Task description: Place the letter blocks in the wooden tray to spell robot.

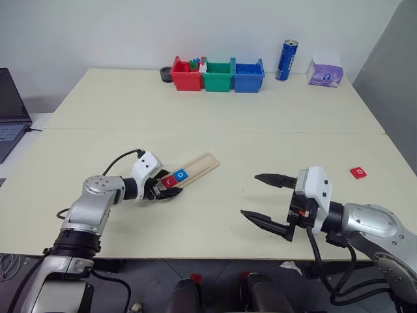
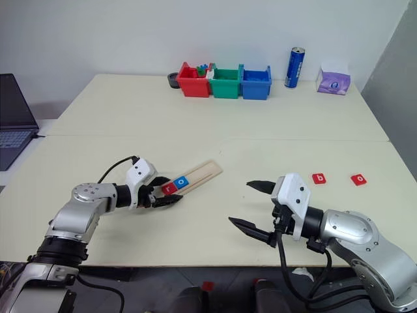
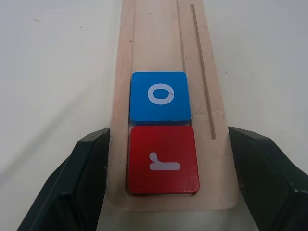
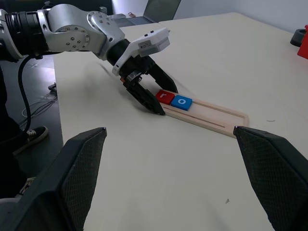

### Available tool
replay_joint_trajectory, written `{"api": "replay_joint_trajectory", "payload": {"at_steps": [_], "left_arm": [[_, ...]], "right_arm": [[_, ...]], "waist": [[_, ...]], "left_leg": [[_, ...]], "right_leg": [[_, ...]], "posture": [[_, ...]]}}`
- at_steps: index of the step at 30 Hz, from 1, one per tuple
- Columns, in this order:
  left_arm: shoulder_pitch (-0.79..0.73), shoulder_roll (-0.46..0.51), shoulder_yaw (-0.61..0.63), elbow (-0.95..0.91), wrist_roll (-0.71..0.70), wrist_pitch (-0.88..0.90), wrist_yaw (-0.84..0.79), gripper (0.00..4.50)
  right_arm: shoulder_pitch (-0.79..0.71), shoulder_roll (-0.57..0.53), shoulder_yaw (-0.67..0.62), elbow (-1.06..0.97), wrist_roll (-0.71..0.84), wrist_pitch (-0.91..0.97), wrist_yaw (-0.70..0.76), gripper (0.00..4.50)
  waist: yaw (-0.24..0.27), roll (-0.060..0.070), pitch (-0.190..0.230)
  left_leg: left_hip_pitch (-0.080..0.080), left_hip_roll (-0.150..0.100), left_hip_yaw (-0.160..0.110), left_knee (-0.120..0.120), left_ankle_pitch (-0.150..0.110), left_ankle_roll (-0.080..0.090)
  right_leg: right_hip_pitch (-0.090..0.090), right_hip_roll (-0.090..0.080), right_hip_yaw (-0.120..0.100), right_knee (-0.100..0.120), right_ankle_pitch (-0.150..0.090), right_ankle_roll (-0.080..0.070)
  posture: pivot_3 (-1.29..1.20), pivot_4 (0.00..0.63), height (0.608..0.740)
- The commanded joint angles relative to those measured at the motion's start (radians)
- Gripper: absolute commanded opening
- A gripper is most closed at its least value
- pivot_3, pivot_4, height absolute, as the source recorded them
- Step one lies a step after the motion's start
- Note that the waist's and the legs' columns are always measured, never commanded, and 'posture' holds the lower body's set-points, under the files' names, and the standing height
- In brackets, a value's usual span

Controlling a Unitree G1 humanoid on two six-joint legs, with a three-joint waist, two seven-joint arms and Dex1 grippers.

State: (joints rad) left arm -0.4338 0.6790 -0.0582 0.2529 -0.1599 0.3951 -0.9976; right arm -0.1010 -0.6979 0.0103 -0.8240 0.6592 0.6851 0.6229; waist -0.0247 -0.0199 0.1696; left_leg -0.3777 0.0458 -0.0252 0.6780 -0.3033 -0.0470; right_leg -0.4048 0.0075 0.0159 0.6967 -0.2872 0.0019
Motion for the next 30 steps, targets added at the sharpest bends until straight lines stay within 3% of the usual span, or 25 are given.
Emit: {"api": "replay_joint_trajectory", "payload": {"at_steps": [1,5,9,17,30], "left_arm": [[0.010,0.008,-0.021,0.020,0.007,0.017,-0.023,3.38],[0.026,0.023,-0.052,-0.014,0.002,-0.098,-0.129,3.38],[0.016,0.036,-0.114,-0.009,0.044,-0.255,-0.216,3.38],[-0.102,-0.038,-0.222,0.078,0.068,-0.413,-0.365,3.38],[-0.220,-0.150,-0.261,0.251,0.127,-0.523,-0.376,3.38]], "right_arm": [[-0.018,0.004,-0.010,-0.041,0.010,-0.011,-0.012,4.50],[0.017,-0.017,-0.024,-0.052,0.001,-0.027,0.005,4.50],[0.148,-0.072,-0.071,-0.050,-0.041,-0.093,0.069,4.50],[0.333,-0.084,-0.139,-0.017,-0.097,-0.188,0.120,4.50],[0.382,-0.076,-0.153,-0.047,-0.104,-0.186,0.088,4.50]], "waist": [[0.000,0.000,0.000],[0.000,0.000,0.000],[0.012,0.000,0.000],[0.024,0.000,0.000],[0.023,0.000,0.000]], "left_leg": [[0.000,0.000,0.000,0.000,0.000,0.000],[0.000,0.000,0.000,0.000,0.000,0.000],[-0.002,0.000,0.000,0.000,0.000,0.000],[-0.003,0.000,0.001,0.000,0.000,0.000],[-0.003,-0.001,0.000,0.001,0.000,0.000]], "right_leg": [[0.000,0.000,0.000,0.000,0.000,0.000],[0.000,0.000,0.000,0.000,0.000,0.000],[0.000,0.000,-0.001,-0.004,0.000,0.000],[0.000,0.000,0.000,-0.006,0.000,0.000],[0.000,0.001,0.000,-0.005,0.000,0.000]], "posture": [[0.00,0.150,0.740],[0.00,0.150,0.740],[0.00,0.150,0.740],[0.00,0.150,0.740],[0.00,0.150,0.740]]}}
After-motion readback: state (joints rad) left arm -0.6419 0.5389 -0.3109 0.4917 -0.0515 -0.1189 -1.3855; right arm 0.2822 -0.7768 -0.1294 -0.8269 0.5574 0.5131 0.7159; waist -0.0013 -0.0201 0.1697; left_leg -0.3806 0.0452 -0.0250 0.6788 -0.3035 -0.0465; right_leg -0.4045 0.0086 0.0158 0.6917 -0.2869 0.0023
